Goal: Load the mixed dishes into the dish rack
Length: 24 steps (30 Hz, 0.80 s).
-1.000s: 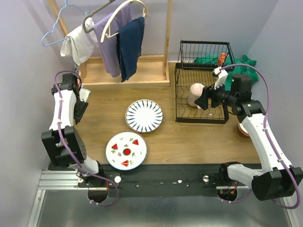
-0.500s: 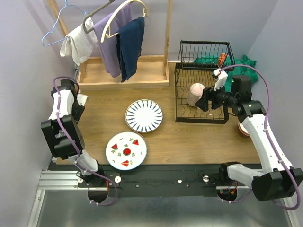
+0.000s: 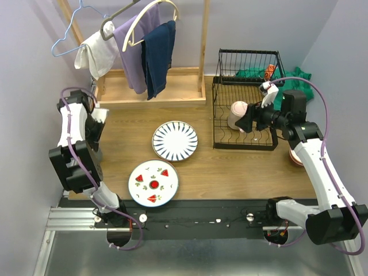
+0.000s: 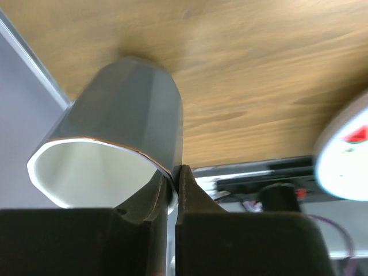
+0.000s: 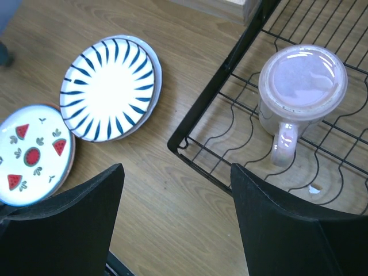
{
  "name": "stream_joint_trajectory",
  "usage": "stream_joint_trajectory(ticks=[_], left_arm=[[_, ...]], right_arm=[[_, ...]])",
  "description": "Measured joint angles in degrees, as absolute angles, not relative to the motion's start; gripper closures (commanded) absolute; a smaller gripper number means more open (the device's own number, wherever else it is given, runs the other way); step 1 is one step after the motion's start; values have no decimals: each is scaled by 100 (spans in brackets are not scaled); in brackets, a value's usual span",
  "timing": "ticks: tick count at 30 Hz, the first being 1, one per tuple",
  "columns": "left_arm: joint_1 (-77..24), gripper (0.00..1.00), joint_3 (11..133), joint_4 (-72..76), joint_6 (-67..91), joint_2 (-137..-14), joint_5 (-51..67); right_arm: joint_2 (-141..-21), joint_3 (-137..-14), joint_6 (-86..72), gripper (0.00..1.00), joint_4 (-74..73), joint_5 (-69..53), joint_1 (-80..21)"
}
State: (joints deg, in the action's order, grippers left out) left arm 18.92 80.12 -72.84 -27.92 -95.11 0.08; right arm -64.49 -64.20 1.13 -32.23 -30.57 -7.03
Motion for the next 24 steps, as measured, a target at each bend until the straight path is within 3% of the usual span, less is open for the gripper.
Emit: stream_joint_trajectory(ticks=[7, 10, 15, 24], left_arm=[[1079, 100, 9725, -7240, -2152, -8982, 1728], [534, 100, 9666, -6488, -1369, -8436, 2633], [-189, 100, 8407, -4145, 534, -7175, 4051], [-1111, 100, 9325, -2324, 2541, -7559, 4633]], right_arm=[[-6506, -6418, -626, 18, -2683, -3496, -703], [-6652, -6438, -1061, 17, -2414, -3889, -703], [-6882, -6523, -1879, 16, -1815, -4729, -707], [-7126, -6879, -3553, 14, -471, -5238, -845]])
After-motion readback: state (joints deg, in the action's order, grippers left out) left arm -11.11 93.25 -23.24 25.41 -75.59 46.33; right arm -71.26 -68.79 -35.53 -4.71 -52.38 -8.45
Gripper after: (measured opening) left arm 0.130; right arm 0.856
